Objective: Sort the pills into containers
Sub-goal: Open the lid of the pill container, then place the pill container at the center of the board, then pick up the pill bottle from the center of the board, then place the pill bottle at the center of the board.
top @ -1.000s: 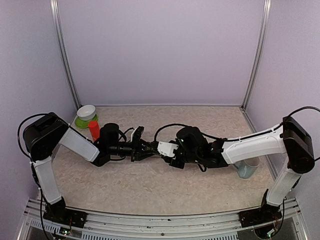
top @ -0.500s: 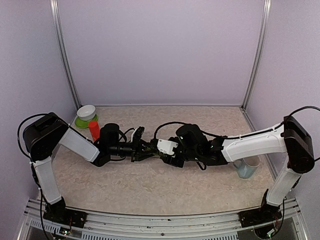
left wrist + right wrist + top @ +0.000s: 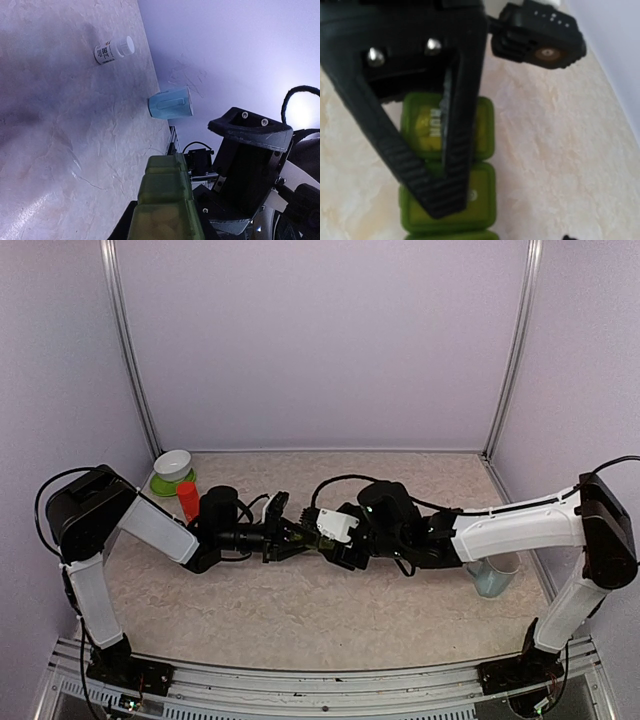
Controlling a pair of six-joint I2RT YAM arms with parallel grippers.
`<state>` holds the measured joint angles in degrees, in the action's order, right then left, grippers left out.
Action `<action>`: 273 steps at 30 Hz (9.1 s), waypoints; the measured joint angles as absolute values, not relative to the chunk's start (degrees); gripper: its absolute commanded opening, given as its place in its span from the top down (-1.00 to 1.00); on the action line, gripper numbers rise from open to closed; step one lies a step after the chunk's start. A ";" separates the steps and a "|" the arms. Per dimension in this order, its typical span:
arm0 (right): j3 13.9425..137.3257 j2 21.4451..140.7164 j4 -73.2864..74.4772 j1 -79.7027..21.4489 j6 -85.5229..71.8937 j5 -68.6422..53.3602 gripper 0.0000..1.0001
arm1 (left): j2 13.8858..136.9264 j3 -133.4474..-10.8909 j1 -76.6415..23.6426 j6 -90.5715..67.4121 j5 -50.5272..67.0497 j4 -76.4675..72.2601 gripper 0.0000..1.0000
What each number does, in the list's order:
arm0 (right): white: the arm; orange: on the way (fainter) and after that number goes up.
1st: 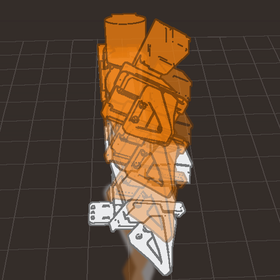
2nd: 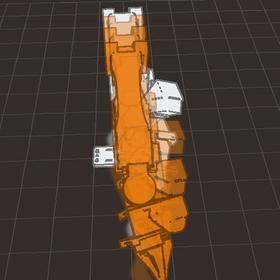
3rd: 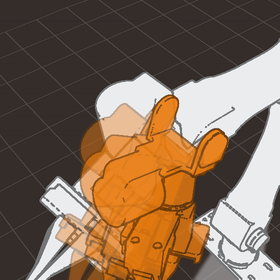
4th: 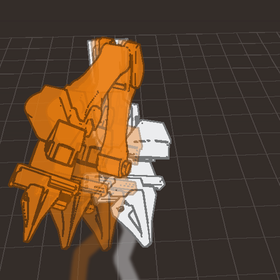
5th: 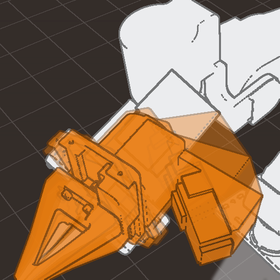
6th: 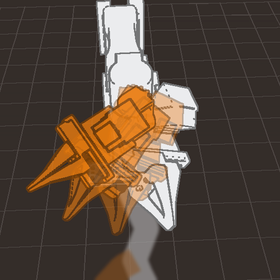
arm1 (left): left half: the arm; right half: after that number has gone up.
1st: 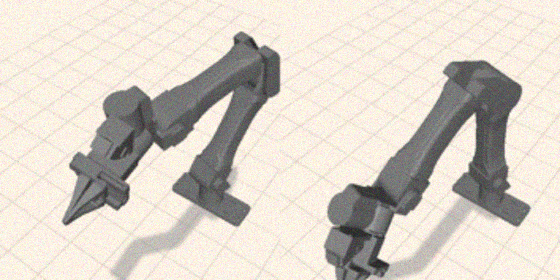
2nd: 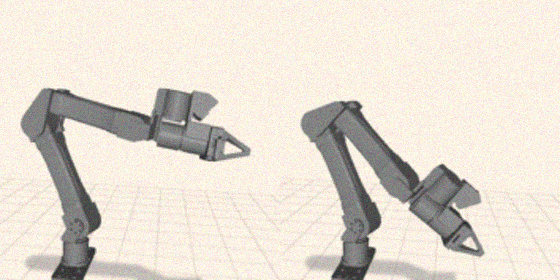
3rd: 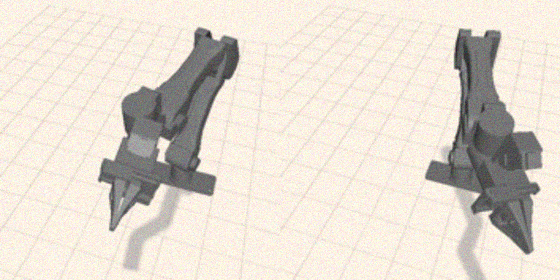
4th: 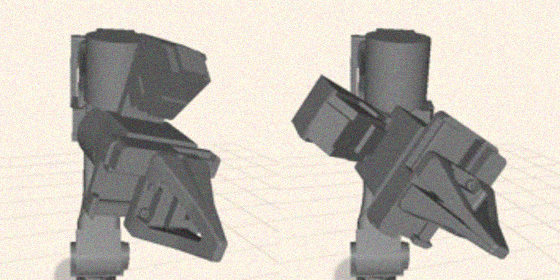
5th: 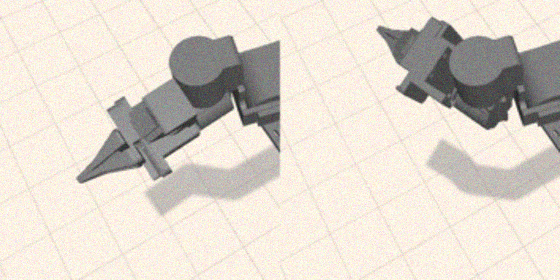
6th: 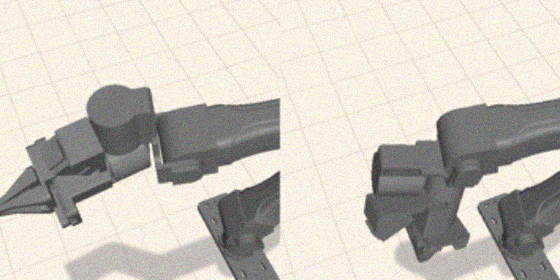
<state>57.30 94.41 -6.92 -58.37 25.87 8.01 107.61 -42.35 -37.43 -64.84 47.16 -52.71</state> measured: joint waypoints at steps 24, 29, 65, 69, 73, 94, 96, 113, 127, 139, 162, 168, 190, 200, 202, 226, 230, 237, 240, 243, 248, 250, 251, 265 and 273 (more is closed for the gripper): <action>56.45 92.51 -13.47 -56.47 25.17 18.65 -0.48 | 107.63 -42.04 -37.56 -64.38 47.20 -52.90 0.59; 56.49 92.75 -13.45 -55.86 24.53 20.36 -0.48 | 107.63 -42.04 -37.95 -63.51 47.40 -52.31 0.59; 61.69 98.54 -2.72 -53.19 22.39 12.71 -0.52 | 105.73 -42.48 -38.54 -58.48 48.40 -47.88 0.58; 62.72 98.35 -3.14 -51.40 20.10 15.46 -0.61 | 105.73 -42.48 -38.09 -58.65 47.48 -47.92 0.58; 62.72 96.88 -4.32 -49.39 18.17 19.35 -0.66 | 106.50 -42.50 -37.23 -59.53 46.48 -48.84 0.57; 59.92 90.70 -7.22 -48.14 10.04 26.98 -0.66 | 120.09 -52.77 -36.91 -63.42 38.81 -44.97 0.50; 59.70 90.59 -7.35 -48.14 9.76 26.96 -0.66 | 120.09 -53.39 -37.63 -62.59 38.06 -43.18 0.50; 58.72 89.95 -8.12 -48.14 9.02 26.59 -0.67 | 119.96 -56.05 -39.35 -57.76 34.02 -32.86 -0.13; 58.15 89.93 -8.27 -48.14 8.84 26.37 -0.67 | 116.68 -56.73 -36.73 -53.32 30.13 -28.97 -0.97; 58.08 89.93 -8.45 -48.14 8.73 26.22 -0.84 | 113.47 -58.39 -33.80 -46.02 22.65 -19.55 -0.98; 57.36 89.95 -8.88 -48.14 9.30 24.08 -1.00 | 91.13 -60.82 -27.57 -27.18 -4.60 3.18 -0.98; 57.36 89.93 -8.88 -48.14 9.26 23.22 -1.00 | 87.26 -60.64 -21.52 -24.10 -11.18 8.27 -0.98; 54.81 92.84 -3.31 -38.02 -6.57 27.86 -0.75 | 94.61 -64.99 -33.54 -22.65 -11.05 6.50 -0.97; 53.87 97.23 -3.33 -35.42 -10.31 20.10 -0.55 | 94.89 -63.44 -34.13 -22.70 -10.76 5.76 -0.98; 53.87 97.73 -3.33 -35.18 -10.63 18.79 -0.52 | 94.87 -63.00 -34.13 -22.70 -10.76 5.74 -0.98; 54.52 103.42 -3.27 -35.35 -10.55 12.03 0.64 | 94.28 -60.66 -34.13 -23.11 -10.76 5.48 -0.98; 55.02 101.75 -2.39 -37.45 -8.19 11.94 0.66 | 93.43 -60.01 -34.04 -23.57 -10.76 5.48 -0.97; 58.41 95.68 -3.88 -48.42 -0.89 5.21 0.64 | 88.53 -56.14 -31.97 -25.96 -11.05 5.48 -0.98; 59.72 95.46 -5.45 -52.31 1.76 1.02 0.64 | 85.58 -54.43 -30.83 -26.89 -11.99 5.56 -0.98; 61.54 97.25 -6.04 -55.86 4.14 -2.90 0.63 | 81.60 -52.34 -29.67 -27.81 -12.97 5.54 -0.97; 65.67 104.64 -7.01 -59.90 7.05 -7.18 0.62 | 77.30 -50.52 -28.62 -28.58 -13.93 5.63 -0.97; 67.02 107.28 -6.92 -60.80 7.68 -8.10 0.62 | 76.79 -50.35 -28.58 -28.82 -14.11 5.67 -0.98; 67.83 108.86 -6.87 -61.19 8.01 -8.45 0.62 | 76.64 -50.17 -28.58 -28.95 -14.17 5.63 -0.98; 71.90 118.67 -7.33 -62.11 10.63 -8.01 0.42 | 76.34 -48.23 -28.58 -29.58 -14.20 5.96 -0.97; 72.49 118.78 -6.66 -62.41 11.70 -5.43 -0.57 | 76.53 -48.21 -29.50 -29.74 -13.96 5.58 -0.98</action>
<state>72.49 118.78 -6.66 -62.41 11.70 -5.43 76.53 -48.21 -29.50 -29.74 -13.96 5.58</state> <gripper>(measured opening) 0.658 0.988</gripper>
